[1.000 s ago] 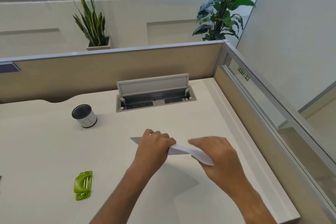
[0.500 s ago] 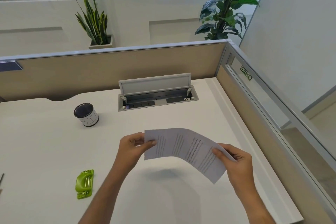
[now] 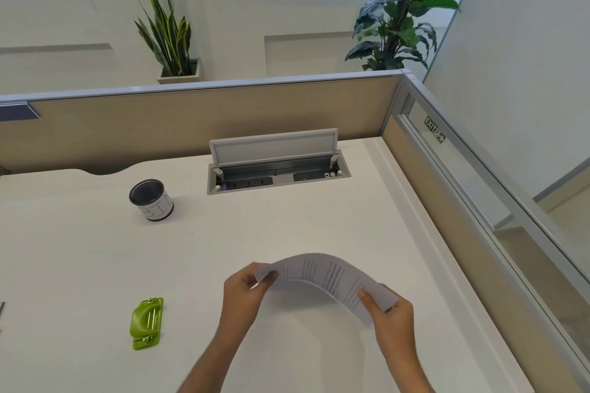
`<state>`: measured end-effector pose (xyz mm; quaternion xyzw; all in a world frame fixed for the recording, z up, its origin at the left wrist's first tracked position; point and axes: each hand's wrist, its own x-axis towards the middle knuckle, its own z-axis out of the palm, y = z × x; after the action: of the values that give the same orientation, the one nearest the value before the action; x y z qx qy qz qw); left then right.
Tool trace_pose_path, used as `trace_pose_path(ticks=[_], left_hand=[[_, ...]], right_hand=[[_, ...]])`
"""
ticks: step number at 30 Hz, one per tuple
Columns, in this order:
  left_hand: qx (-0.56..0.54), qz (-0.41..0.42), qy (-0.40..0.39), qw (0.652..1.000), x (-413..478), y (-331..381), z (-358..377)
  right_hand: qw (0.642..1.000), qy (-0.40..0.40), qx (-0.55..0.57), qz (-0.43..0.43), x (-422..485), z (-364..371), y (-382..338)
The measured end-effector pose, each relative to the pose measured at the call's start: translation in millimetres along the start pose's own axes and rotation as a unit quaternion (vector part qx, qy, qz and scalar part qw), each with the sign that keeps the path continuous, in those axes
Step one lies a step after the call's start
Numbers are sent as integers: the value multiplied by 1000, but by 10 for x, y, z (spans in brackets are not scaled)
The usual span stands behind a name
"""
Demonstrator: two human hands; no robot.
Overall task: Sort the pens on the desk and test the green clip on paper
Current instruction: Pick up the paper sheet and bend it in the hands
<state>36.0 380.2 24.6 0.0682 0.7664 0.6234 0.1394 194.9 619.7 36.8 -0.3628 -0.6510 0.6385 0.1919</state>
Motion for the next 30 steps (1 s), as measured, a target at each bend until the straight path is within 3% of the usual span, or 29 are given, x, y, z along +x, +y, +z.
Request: trace_pose_path(ticks=[4, 9, 14, 19, 21, 22, 24, 26, 28, 30], left_hand=[[10, 10, 14, 1000, -28, -54, -28], [17, -39, 31, 999, -110, -104, 61], [30, 20, 18, 999, -119, -90, 13], [72, 13, 29, 997, -146, -35, -4], [96, 77, 24, 992, -81, 110, -93], [127, 118, 23, 985, -40, 216, -145], [217, 211, 19, 953, 21, 438, -232], [301, 276, -2, 913, 72, 691, -263], [364, 318, -35, 875, 104, 933, -243], [395, 356, -67, 844, 117, 1115, -221]], right_hand=[[1000, -8, 2, -19, -27, 13, -6], [1000, 0, 14, 28, -65, 54, 83], [999, 0, 32, 3, -83, 7, 47], [1000, -1, 9, 22, -51, -48, 29], [997, 30, -59, -46, -35, -141, -89], [985, 44, -132, -105, -50, -193, -177], [928, 62, -264, -257, -68, -268, -340], [865, 16, -342, -367, -45, -196, -493], [855, -56, -364, -366, -18, -45, -615], [875, -104, -352, -315, 7, 100, -664]])
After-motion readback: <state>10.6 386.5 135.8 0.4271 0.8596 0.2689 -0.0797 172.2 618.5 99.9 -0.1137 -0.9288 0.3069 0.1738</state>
